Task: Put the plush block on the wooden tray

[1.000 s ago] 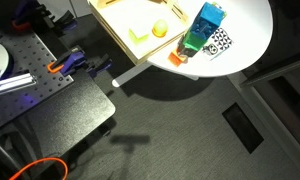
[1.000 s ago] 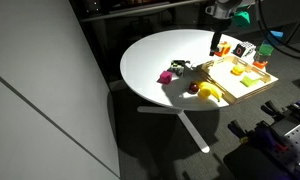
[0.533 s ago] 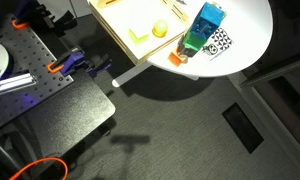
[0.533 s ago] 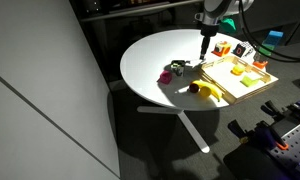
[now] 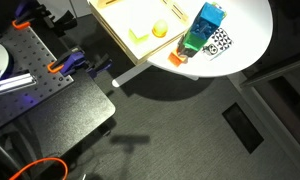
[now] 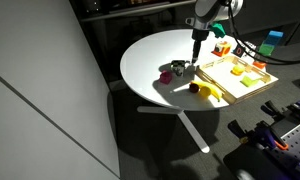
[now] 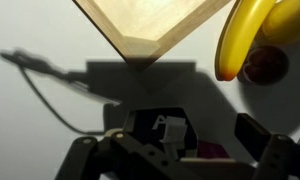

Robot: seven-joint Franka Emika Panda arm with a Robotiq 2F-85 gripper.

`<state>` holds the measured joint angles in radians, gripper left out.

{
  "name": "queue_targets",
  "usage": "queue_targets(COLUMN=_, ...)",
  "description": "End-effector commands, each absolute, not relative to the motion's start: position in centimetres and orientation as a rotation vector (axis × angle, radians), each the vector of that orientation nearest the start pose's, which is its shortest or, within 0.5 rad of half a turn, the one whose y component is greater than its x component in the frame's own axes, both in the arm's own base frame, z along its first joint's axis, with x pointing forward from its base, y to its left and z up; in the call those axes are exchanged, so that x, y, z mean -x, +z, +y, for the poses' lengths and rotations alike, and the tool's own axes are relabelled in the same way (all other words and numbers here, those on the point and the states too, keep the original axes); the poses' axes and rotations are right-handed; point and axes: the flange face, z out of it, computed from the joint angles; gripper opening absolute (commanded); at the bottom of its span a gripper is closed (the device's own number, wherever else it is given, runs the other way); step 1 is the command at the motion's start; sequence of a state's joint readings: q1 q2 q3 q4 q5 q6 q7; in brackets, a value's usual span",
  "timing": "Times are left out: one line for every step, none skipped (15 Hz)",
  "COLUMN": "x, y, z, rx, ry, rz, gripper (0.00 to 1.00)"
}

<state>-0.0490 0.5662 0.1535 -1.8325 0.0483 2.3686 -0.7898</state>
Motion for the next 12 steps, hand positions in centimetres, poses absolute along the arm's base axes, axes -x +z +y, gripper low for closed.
queue_targets(x=-65.5, y=21.7, z=6.8, rx=2.729, ry=-0.066, rz=-1.285, gripper=1.00)
queue_targets(x=-65.7, y=21.4, z=7.1, rx=2.726, ry=-0.069, rz=-1.295, gripper=1.00)
queue_targets(x=-65.8, y=21.1, z=7.2, rx=2.723, ry=-0.071, rz=-1.307, gripper=1.00)
queue_targets(x=-66.0, y=20.7, z=7.5, rx=2.721, ry=-0.071, rz=-1.318, gripper=1.00)
queue_targets(x=-66.0, y=20.4, z=7.6, rx=2.719, ry=-0.074, rz=-1.324, gripper=1.00)
queue_targets(x=-66.2, y=20.0, z=7.8, rx=2.719, ry=-0.081, rz=-1.331, gripper=1.00)
queue_targets(x=-66.3, y=19.7, z=8.0, rx=2.717, ry=-0.087, rz=-1.337, gripper=1.00)
queue_targets(x=-66.5, y=19.3, z=8.2, rx=2.715, ry=-0.092, rz=-1.346, gripper=1.00)
queue_targets(x=-66.7, y=19.0, z=8.4, rx=2.713, ry=-0.094, rz=-1.354, gripper=1.00)
queue_targets(x=-66.8, y=18.7, z=8.6, rx=2.712, ry=-0.097, rz=-1.362, gripper=1.00)
queue_targets(x=-67.0, y=18.4, z=8.9, rx=2.711, ry=-0.103, rz=-1.370, gripper=1.00)
queue_targets(x=-67.2, y=18.2, z=9.1, rx=2.709, ry=-0.109, rz=-1.377, gripper=1.00)
